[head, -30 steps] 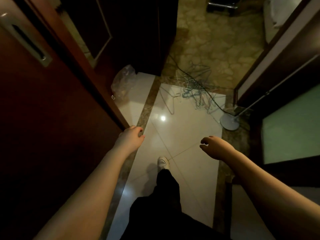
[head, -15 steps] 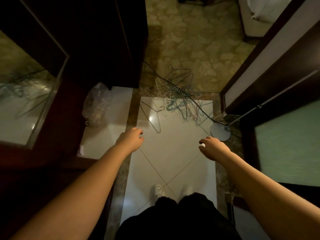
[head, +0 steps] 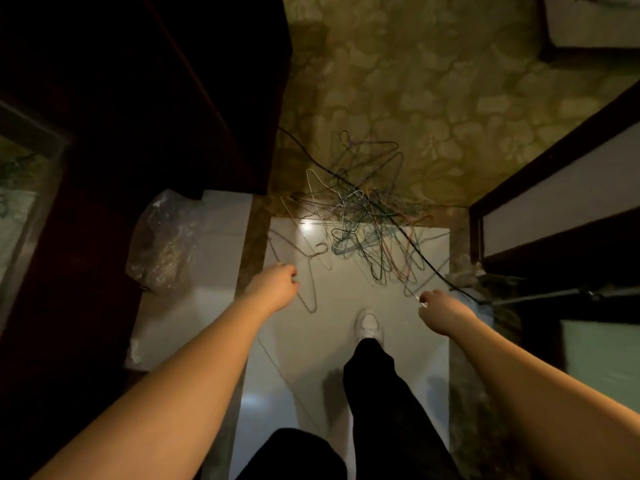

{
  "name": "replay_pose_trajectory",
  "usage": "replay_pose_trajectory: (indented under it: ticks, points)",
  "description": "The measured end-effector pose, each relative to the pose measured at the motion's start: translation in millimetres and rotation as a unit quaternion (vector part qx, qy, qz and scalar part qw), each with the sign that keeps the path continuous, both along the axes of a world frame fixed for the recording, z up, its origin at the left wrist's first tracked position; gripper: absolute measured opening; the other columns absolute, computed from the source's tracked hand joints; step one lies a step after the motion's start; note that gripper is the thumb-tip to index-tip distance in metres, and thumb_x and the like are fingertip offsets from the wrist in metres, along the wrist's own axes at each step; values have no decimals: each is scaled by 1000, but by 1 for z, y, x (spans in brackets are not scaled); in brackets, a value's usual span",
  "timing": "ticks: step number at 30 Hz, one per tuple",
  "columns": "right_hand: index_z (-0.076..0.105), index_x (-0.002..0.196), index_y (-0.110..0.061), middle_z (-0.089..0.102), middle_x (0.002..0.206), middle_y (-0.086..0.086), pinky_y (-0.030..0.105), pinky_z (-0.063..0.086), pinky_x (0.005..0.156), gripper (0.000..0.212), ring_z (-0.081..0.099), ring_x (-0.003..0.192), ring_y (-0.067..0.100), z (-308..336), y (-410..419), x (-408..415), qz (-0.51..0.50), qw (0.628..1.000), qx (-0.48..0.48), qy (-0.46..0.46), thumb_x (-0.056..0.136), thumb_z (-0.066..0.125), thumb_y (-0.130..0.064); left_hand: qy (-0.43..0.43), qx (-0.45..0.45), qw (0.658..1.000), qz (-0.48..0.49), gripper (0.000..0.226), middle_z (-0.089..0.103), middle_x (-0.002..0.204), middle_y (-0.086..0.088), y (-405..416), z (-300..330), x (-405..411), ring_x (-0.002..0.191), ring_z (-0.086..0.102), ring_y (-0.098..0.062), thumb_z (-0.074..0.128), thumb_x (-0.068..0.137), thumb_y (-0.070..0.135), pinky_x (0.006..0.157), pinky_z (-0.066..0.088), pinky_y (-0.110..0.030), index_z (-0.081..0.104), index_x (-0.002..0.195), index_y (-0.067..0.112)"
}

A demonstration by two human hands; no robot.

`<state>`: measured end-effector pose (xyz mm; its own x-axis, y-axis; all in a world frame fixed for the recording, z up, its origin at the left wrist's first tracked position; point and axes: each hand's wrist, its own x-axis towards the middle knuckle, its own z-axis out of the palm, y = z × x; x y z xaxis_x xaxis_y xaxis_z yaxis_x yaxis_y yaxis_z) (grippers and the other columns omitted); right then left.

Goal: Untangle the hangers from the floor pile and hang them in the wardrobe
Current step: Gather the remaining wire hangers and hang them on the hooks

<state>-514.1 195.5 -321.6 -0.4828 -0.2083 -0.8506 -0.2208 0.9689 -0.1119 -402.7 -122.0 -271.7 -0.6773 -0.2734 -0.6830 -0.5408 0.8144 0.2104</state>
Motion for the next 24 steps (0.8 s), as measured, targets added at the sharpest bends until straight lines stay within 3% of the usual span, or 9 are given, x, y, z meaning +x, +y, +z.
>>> replay_pose_trajectory:
  ticks: [5,10,17,20,24]
  points:
    - [46,138,-15,50,137,11,33,47,89,40,54,114,27,-58,-19,-80,-26,1000,-14,-12,101,38,-27,-14,-3,1000,-4,30,57,121,-12,-17,-67,-79,103,57,-28,43,98,28,78,45,-32,59,119,13]
    - [53,133,-13,54,134,12,33,44,96,37,54,117,28,-140,-24,-113,-59,998,-9,-2,99,46,-27,-39,27,999,20,29,58,120,-10,-31,-157,-114,104,58,-27,47,99,27,84,47,-33,58,123,14]
    - [55,130,-11,57,131,13,28,41,86,36,55,115,28,-268,-27,-134,-67,998,14,16,98,49,-26,-91,63,988,110,29,62,117,-11,-48,-310,-109,106,58,-29,52,98,28,90,48,-34,60,120,12]
    - [55,130,-9,55,132,15,32,44,94,39,55,116,29,-323,-32,-136,-52,998,16,22,98,50,-29,-106,80,976,175,26,64,114,-13,-45,-377,-98,101,59,-28,54,97,25,85,48,-32,62,116,9]
    - [43,142,-11,44,143,14,37,41,103,61,46,127,30,-389,-44,-143,-71,996,16,50,92,60,-41,-120,92,963,223,24,63,115,-13,-39,-451,-101,101,59,-28,57,93,19,82,48,-31,62,114,9]
